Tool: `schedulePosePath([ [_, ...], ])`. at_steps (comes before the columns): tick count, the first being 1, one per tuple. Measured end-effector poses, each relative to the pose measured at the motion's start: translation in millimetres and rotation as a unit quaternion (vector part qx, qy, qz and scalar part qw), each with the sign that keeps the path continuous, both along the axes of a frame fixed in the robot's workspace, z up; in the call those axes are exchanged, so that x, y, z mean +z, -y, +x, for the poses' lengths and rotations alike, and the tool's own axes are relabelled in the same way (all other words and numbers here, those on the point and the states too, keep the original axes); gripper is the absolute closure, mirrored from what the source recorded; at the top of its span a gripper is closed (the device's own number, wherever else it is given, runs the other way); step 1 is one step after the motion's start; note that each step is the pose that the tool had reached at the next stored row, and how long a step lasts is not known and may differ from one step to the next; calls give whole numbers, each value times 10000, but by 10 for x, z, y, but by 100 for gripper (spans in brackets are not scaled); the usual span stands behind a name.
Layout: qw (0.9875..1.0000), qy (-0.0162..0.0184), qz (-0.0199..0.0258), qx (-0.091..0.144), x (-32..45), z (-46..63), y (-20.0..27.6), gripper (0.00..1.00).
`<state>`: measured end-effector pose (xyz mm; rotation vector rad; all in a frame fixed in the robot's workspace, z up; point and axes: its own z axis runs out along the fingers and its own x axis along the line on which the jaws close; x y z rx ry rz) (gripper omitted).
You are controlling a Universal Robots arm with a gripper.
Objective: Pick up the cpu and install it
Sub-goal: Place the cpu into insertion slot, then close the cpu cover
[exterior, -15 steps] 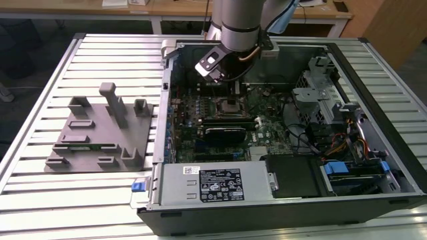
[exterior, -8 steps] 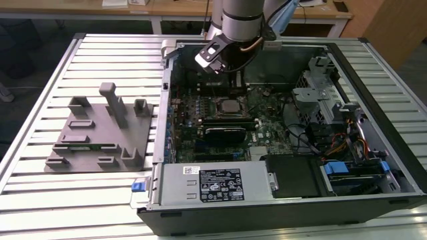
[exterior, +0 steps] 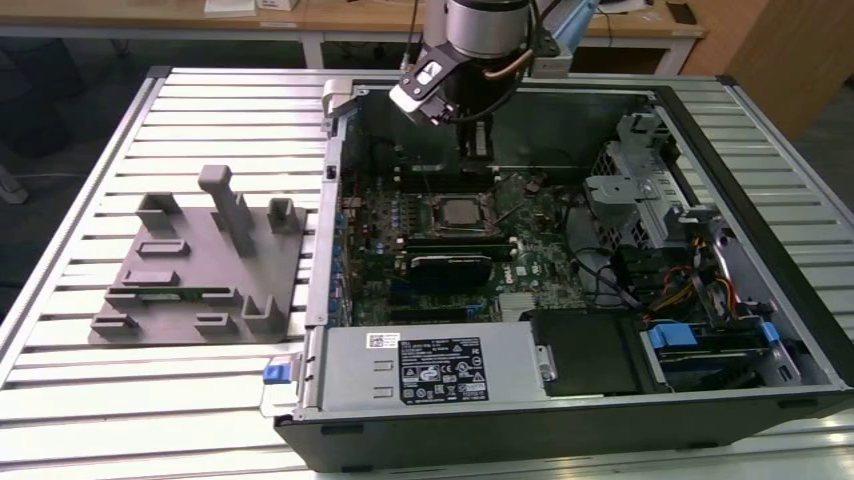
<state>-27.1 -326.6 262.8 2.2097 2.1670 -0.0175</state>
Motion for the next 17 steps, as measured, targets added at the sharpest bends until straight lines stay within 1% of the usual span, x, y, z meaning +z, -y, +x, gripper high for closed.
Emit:
schedulePosePath([
  [2, 10000, 1, 0, 0, 24, 0, 0, 89],
  [17, 10000, 1, -1, 0, 28, 10, 0, 89],
])
